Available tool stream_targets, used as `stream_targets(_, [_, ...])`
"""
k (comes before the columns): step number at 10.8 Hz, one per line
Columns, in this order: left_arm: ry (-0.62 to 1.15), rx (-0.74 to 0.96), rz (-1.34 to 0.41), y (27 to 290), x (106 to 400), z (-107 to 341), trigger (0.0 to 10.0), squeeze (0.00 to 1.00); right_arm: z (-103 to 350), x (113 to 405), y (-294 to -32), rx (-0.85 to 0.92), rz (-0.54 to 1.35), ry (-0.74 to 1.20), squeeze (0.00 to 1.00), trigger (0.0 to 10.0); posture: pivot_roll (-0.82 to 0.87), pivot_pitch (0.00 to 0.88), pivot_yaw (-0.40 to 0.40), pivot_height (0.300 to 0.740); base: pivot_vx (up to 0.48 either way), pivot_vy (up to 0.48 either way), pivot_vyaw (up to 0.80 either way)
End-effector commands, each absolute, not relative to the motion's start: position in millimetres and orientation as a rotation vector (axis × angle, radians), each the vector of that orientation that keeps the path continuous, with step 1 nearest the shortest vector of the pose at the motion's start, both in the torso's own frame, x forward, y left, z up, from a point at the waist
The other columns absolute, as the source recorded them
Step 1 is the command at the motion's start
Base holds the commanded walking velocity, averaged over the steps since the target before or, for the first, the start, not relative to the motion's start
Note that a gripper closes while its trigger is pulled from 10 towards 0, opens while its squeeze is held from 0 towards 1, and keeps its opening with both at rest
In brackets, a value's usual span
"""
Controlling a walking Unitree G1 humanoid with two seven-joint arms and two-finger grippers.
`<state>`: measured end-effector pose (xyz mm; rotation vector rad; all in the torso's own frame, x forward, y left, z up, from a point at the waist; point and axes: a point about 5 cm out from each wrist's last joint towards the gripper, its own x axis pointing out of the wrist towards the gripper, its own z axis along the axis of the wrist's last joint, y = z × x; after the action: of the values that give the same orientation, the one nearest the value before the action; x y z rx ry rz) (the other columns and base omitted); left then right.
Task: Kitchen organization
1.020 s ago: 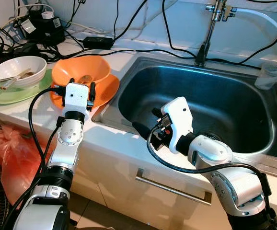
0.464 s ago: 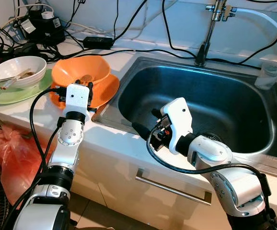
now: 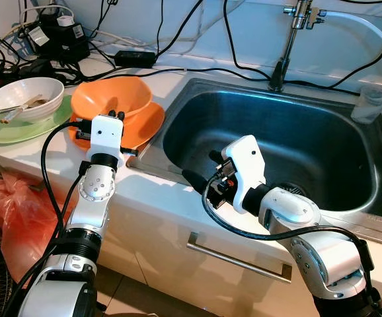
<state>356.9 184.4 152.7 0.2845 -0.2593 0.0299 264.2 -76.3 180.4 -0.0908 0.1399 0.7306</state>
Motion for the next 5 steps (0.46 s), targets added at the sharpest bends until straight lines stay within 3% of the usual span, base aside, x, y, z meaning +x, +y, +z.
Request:
stream_targets(1, [-0.271, 0.293, 0.012, 181.2, 359.8, 157.1, 0.0, 0.00, 183.8, 262.0, -75.5, -0.097, 0.737, 0.125, 0.00, 10.0, -0.08, 0.000, 0.029, 0.740, 0.000, 0.000, 0.00])
stream_targets(5, [-0.271, 0.296, 0.014, 181.4, 359.5, 156.8, 0.0, 0.00, 183.7, 261.6, -75.3, -0.098, 0.739, 0.126, 0.00, 10.0, -0.08, 0.000, 0.025, 0.740, 0.000, 0.000, 0.00])
